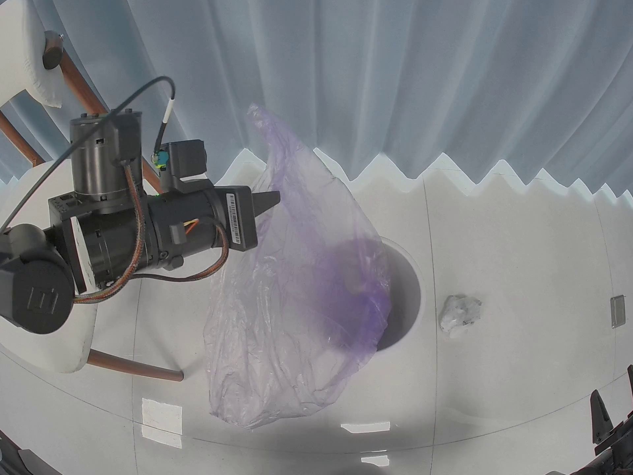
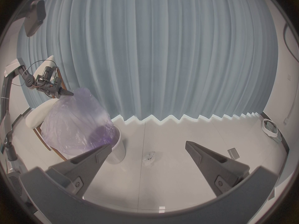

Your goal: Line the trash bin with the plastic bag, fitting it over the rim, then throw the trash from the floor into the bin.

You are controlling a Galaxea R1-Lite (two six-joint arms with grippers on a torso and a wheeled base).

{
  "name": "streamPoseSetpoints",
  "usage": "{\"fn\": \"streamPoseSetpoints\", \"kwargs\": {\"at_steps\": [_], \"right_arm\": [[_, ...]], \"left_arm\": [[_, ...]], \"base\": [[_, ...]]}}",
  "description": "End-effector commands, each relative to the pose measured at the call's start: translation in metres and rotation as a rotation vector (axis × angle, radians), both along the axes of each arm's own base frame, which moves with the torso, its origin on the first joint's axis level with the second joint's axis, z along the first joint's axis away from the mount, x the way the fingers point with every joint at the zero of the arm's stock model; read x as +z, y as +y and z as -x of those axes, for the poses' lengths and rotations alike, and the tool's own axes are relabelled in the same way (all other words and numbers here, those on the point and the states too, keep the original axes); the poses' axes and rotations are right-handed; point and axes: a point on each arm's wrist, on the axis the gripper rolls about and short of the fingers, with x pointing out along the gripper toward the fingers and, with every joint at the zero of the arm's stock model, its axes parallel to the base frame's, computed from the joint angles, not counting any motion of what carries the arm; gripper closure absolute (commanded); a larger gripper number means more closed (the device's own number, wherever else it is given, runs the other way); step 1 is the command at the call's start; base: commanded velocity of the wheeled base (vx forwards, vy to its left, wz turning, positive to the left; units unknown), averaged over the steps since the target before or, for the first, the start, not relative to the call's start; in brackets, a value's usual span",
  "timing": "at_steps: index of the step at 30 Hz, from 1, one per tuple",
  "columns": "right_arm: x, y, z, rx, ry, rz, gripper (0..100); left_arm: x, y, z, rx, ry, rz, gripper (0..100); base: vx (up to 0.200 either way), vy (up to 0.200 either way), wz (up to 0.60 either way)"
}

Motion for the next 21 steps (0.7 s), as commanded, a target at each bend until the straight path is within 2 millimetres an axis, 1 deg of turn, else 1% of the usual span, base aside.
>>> {"fn": "streamPoseSetpoints", "kwargs": {"at_steps": [1,2,4,8,11,12,14,15,16,17,18,19,20,21], "right_arm": [[-0.005,0.0,0.0,0.001,0.002,0.001,0],[-0.005,0.0,0.0,0.001,0.002,0.005,0],[-0.005,0.0,0.0,0.003,0.002,0.007,0],[-0.005,0.0,0.0,0.004,0.002,0.01,0],[-0.005,0.0,0.0,0.004,0.002,0.01,0],[-0.005,0.0,0.0,0.004,0.002,0.01,0],[-0.005,0.0,0.0,0.006,0.002,0.018,0],[-0.005,0.0,0.0,0.006,-0.003,0.021,0],[-0.001,0.0,0.001,0.009,-0.026,0.013,0],[0.017,0.0,0.005,0.029,-0.089,-0.002,0],[0.02,0.0,0.005,0.032,-0.1,-0.004,0],[0.052,0.0,0.001,0.084,-0.108,-0.044,0],[0.058,0.0,-0.005,0.117,-0.074,-0.066,0],[0.058,0.0,-0.005,0.117,-0.074,-0.066,0]], "left_arm": [[-0.004,-0.008,-0.001,-0.013,0.011,-0.007,100],[-0.007,-0.016,0.001,-0.031,0.019,-0.011,100],[-0.007,-0.023,0.002,-0.048,0.019,-0.012,100],[0.002,-0.044,0.007,-0.106,0.004,0.024,100],[0.018,-0.073,0.013,-0.183,-0.01,0.08,100],[0.019,-0.088,0.016,-0.214,-0.014,0.083,100],[0.01,-0.101,0.019,-0.237,0.003,0.062,100],[0.003,-0.105,0.023,-0.235,0.024,0.04,100],[-0.003,-0.107,0.025,-0.227,0.039,0.022,100],[-0.013,-0.107,0.028,-0.213,0.061,-0.005,100],[-0.014,-0.107,0.028,-0.21,0.065,-0.01,100],[-0.031,-0.103,0.031,-0.182,0.1,-0.053,100],[-0.037,-0.102,0.032,-0.175,0.113,-0.068,100],[-0.037,-0.102,0.032,-0.175,0.113,-0.068,100]], "base": [[0.0,0.0,0.0],[0.0,0.0,0.0],[0.0,0.0,0.0],[0.0,0.0,0.0],[0.0,0.0,0.0],[0.0,0.0,0.0],[0.0,0.0,0.0],[0.0,0.0,0.0],[0.0,0.0,0.0],[0.0,0.0,0.0],[0.0,0.0,0.0],[0.0,0.0,0.0],[0.0,0.0,0.0],[0.0,0.0,0.0]]}}
